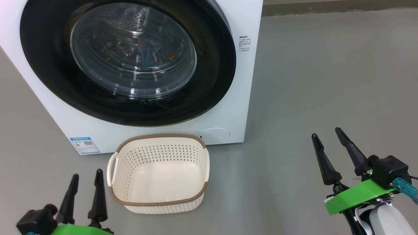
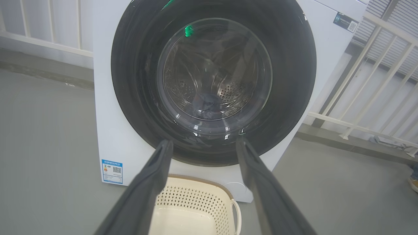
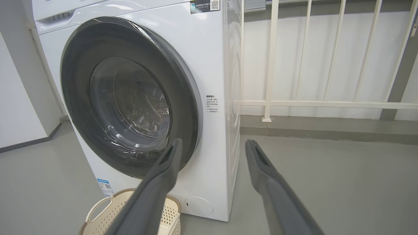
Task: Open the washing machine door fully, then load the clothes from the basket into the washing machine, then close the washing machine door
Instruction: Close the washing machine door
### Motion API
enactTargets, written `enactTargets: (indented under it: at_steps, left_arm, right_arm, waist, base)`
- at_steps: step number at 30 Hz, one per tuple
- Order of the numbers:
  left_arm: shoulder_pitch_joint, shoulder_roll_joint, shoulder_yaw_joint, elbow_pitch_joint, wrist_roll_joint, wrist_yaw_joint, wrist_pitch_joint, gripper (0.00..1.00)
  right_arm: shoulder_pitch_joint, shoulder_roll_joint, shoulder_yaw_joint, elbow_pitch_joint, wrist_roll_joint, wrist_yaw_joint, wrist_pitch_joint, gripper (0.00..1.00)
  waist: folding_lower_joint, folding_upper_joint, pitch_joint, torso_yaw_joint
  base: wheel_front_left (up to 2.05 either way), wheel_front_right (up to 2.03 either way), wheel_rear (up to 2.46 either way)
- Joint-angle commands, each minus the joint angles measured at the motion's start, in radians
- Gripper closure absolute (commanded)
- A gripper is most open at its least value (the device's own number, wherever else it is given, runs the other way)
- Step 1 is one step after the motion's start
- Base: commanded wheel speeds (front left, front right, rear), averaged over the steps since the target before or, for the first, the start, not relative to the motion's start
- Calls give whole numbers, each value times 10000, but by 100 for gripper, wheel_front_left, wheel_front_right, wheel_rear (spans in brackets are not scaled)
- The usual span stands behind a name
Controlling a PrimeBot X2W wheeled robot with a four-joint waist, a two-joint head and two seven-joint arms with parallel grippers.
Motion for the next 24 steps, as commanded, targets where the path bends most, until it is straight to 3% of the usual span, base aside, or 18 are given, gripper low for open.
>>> enactTargets:
  at_steps: [1,24]
  left_arm:
    - [-201,203,322,-295,-95,1,-48,0]
    - [-404,360,261,-270,-113,58,-30,0]
  right_arm:
    - [-15,5,156,-295,-49,-55,-46,0]
    - [-71,174,178,-145,-99,-55,-46,0]
  waist:
    - [0,-1,16,7]
    - [0,-1,159,17]
  base:
    - [0,0,0]
    - [0,0,0]
